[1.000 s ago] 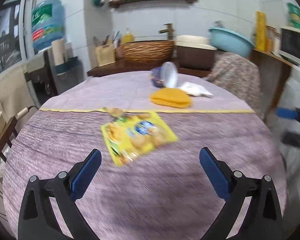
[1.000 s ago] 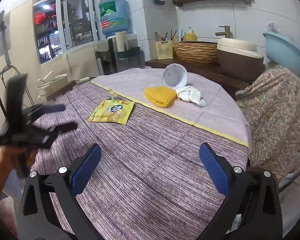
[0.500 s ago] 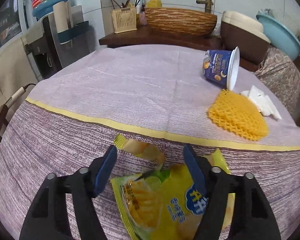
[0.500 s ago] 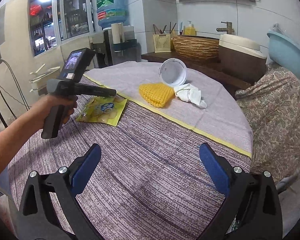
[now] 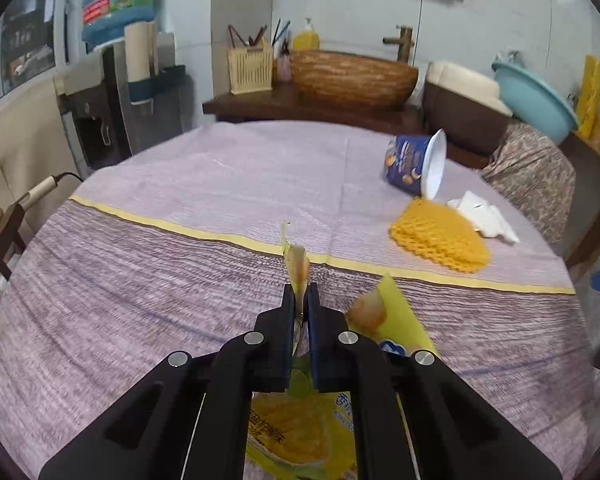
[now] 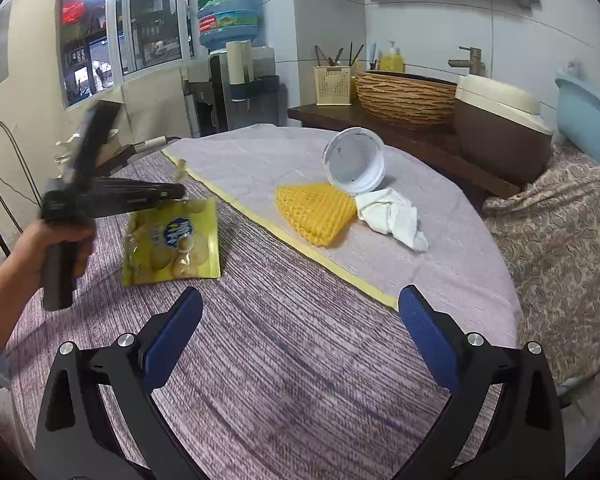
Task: Collect trash
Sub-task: 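Grasp the yellow foam fruit net with the right gripper while the left gripper holds the packet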
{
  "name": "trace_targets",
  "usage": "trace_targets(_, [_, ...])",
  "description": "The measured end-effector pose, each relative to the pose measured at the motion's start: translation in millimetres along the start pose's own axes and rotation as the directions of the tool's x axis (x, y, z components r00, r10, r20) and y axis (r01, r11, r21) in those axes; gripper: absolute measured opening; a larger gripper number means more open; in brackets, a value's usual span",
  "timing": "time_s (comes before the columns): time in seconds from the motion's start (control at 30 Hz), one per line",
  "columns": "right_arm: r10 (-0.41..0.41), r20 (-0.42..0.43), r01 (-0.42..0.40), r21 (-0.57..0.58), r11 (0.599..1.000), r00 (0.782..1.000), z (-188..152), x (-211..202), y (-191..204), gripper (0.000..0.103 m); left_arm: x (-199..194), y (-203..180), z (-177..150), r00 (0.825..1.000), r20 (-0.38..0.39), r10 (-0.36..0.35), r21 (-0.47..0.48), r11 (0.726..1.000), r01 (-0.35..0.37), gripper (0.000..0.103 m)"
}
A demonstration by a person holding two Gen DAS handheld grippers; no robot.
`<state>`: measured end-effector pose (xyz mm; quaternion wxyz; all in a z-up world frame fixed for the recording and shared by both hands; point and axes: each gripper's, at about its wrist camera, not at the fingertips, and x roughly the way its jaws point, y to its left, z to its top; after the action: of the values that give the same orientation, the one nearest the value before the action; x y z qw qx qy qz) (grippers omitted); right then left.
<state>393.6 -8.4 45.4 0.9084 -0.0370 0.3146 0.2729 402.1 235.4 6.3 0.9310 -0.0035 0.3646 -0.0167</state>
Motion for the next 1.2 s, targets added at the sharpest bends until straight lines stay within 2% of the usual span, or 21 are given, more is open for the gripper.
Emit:
trace_targets(0.27, [-0.006,-0.072,0.000,-0.085,0.996,0.997,24.2,52.7,8.7,0.097,-88.3,2.0,-25.3,0.989,0.148,0.000,-0.047,0.999,0.007,0.007])
trace_targets(0.4, [-0.034,-0.103,0.021,-0.131,0.991,0.994,35.6,82.6,13.2,0.097,-106.1,-3.1,-34.8,0.982,0.187,0.027,-0.038,0.999,-0.021,0.007])
trace_targets(0.53, [-0.066,-0.135,0.043,-0.166,0.985,0.989,48.0,113.3,11.7,0.082,-116.9,-4.8,-43.9,0.980,0.200,0.016,-0.049,0.999,-0.006,0.007])
trace_targets(0.7, [-0.125,-0.161,0.090,-0.207,0.974,0.979,59.5,143.0,11.3,0.079,-128.5,-7.9,-53.6,0.977,0.214,0.001,-0.058,0.998,0.012,0.007])
trace_targets(0.9, [-0.193,-0.176,0.144,-0.259,0.955,0.965,55.9,162.0,12.5,0.052,-143.0,-9.9,-62.1,0.972,0.236,0.005,-0.062,0.998,0.010,0.007])
trace_targets(0.97, [-0.228,-0.149,0.176,-0.297,0.939,0.962,53.5,159.2,15.4,0.032,-145.7,-9.9,-64.2,0.971,0.240,0.022,-0.064,0.998,-0.007,0.007])
trace_targets(1.03, [-0.238,-0.122,0.190,-0.315,0.930,0.964,52.3,153.8,16.9,0.019,-147.7,-9.4,-65.8,0.969,0.243,0.038,-0.068,0.997,-0.022,0.007])
trace_targets(1.2, [-0.189,-0.061,0.163,-0.293,0.942,0.980,51.5,118.8,23.9,0.017,-157.3,-10.9,-70.9,0.965,0.259,0.040,-0.080,0.997,-0.019,0.007])
